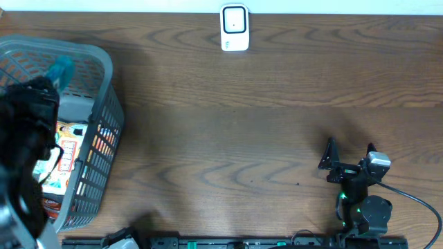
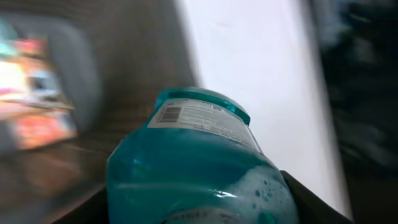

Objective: Scan the item barcode
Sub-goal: 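Carry the teal bottle with the left gripper to the scanner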

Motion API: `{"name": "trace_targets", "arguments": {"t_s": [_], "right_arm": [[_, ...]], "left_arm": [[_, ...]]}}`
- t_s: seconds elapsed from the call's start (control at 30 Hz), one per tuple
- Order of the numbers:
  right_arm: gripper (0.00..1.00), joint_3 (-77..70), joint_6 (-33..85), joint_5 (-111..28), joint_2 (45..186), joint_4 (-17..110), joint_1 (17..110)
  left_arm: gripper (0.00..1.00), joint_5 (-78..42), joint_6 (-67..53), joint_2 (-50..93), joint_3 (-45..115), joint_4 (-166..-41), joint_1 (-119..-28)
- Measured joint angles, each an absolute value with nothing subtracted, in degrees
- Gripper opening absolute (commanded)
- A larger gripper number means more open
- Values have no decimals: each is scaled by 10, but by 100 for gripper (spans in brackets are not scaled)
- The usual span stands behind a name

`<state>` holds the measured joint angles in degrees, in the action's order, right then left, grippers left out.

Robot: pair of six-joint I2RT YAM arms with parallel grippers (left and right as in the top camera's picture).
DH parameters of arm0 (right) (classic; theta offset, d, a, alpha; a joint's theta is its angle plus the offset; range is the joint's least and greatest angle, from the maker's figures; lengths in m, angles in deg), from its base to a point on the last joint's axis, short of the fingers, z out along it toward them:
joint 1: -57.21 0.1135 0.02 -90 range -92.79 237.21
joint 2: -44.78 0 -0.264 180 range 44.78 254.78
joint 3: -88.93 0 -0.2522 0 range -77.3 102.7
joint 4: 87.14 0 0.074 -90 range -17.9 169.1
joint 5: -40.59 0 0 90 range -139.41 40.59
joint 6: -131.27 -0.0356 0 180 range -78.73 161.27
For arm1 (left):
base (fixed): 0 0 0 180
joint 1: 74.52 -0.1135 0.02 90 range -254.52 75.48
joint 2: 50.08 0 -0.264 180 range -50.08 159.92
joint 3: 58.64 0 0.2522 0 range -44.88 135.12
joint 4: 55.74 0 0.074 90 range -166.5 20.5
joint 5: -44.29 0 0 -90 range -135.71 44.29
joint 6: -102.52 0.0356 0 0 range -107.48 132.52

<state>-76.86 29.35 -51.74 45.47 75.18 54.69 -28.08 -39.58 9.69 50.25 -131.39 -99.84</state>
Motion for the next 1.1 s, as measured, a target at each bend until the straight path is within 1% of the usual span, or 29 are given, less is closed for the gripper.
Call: {"name": "trace_targets", "arguments": {"t_s": [0.17, 0.4, 0.6, 0.8, 0.97, 1.1], "right_arm": [[99, -769, 293, -517, 455, 752, 547], [99, -769, 293, -517, 455, 752, 547], [99, -769, 293, -517, 455, 752, 547], [99, -769, 293, -517, 455, 752, 547], [99, -769, 293, -517, 455, 752, 547], [99, -769, 293, -517, 455, 752, 547]], "left_arm": [[44, -210, -417, 79, 508, -1292, -939], [44, -185, -424, 130, 508, -1295, -782], [44, -242, -410, 226, 508, -1319, -627], [45, -304, -381, 357, 508, -1322, -503], [45, -335, -342, 470, 508, -1321, -442], [45, -344, -319, 541, 508, -1319, -423]]}}
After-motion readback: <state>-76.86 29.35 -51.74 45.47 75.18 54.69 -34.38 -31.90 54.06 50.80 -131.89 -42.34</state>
